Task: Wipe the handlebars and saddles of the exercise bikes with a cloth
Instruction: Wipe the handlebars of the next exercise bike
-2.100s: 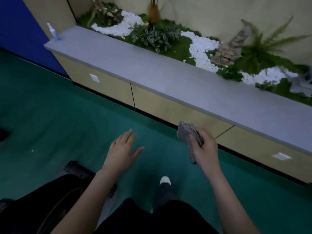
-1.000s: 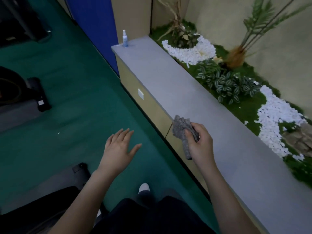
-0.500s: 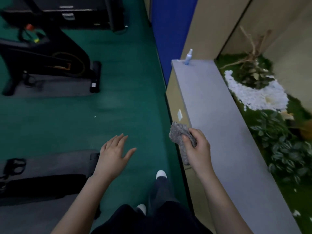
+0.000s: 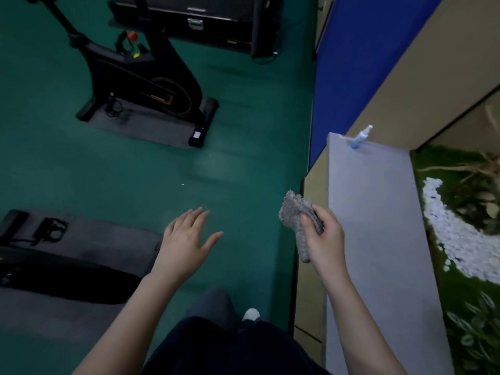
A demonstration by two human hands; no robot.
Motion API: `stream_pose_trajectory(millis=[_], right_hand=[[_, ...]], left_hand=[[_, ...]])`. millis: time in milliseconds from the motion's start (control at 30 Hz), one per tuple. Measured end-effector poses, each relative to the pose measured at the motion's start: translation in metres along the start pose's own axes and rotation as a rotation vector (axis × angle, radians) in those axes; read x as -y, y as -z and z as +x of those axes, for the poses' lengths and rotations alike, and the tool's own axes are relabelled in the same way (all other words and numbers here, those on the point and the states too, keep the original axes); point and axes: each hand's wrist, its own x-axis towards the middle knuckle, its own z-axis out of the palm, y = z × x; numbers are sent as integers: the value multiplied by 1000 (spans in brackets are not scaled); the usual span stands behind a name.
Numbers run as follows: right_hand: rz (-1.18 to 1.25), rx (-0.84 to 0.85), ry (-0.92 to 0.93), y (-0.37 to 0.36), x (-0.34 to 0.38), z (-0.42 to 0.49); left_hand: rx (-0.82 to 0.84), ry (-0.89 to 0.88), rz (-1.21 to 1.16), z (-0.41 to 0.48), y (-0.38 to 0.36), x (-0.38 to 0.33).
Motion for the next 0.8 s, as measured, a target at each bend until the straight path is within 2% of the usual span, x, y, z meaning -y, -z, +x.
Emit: stream_pose_trajectory(millis=[167, 533, 800], right_hand=[[-51, 83, 35, -44, 18, 65], [-112, 165, 205, -161, 96, 202], [-109, 303, 264, -234, 134, 268]], left_hand=[[-17, 113, -24, 49, 13, 28], [-86, 164, -56, 192, 79, 107], [-123, 343, -92, 230, 103, 155]])
